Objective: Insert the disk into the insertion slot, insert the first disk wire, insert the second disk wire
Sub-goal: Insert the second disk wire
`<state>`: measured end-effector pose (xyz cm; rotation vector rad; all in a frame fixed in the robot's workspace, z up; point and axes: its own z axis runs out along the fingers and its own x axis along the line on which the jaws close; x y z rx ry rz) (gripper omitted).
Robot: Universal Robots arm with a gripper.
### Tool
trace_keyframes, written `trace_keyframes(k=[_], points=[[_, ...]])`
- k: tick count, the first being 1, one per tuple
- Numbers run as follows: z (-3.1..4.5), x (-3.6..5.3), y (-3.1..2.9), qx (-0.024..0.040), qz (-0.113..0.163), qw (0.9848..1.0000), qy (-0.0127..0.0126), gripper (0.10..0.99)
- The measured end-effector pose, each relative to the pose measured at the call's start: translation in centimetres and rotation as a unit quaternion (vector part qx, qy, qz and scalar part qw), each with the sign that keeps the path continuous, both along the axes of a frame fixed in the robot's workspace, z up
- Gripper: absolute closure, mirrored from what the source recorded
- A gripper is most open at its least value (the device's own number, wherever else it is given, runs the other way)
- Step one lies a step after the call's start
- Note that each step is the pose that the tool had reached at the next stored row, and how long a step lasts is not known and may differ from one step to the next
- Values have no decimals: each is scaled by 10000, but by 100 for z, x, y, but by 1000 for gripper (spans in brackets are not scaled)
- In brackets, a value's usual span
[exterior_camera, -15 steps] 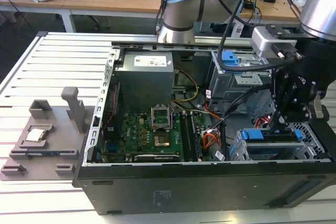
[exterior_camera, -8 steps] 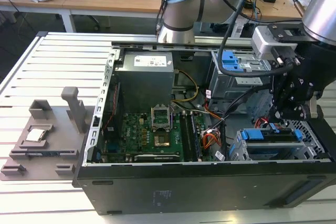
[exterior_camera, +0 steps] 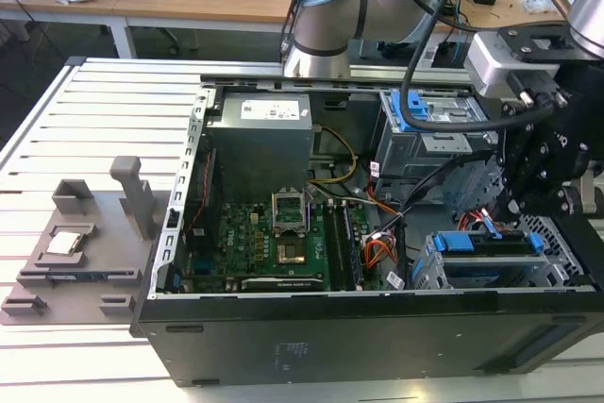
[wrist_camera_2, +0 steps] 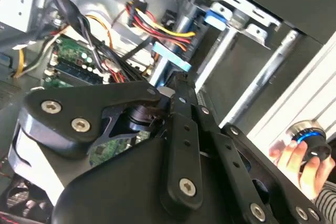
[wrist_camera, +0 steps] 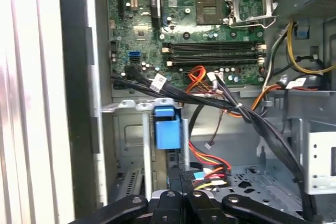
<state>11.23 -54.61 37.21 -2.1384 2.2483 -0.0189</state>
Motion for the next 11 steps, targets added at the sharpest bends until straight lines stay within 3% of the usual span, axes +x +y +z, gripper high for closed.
trace_keyframes(k=[11], points=[[0,0,-8,7,0,10000,0,980]])
